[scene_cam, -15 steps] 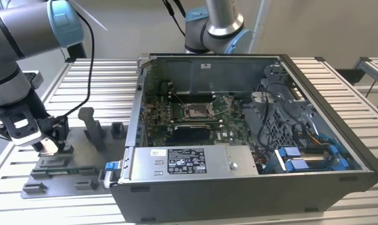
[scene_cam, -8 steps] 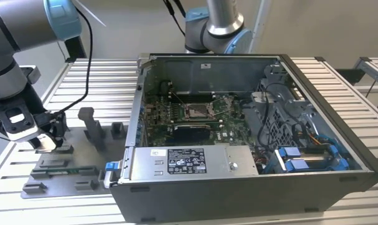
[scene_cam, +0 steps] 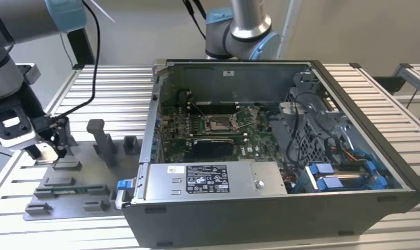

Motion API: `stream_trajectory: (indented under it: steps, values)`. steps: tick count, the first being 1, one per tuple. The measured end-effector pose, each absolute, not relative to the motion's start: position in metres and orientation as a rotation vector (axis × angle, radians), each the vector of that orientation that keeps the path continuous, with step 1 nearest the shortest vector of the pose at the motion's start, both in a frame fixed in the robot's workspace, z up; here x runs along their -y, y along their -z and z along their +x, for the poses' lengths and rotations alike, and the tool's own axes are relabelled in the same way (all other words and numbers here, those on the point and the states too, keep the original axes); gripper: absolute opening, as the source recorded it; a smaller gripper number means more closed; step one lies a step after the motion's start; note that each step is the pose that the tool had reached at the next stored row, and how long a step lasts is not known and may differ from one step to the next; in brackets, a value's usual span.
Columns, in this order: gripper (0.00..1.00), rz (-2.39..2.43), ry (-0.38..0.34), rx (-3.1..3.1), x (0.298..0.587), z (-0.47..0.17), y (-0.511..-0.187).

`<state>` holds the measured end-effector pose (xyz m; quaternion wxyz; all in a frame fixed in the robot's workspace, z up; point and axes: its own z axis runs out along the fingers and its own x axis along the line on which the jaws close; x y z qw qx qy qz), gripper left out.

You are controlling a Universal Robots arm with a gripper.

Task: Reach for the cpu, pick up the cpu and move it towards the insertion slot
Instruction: 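Pick up the cpu and move it towards the insertion slot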

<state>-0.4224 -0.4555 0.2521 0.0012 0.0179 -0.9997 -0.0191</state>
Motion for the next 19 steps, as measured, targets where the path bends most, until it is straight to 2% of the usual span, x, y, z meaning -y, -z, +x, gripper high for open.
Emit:
stream_trajectory:
  steps: [19]
  values:
    - [0.0,0.057,0.06,3.138,0.455,-0.423,-0.324]
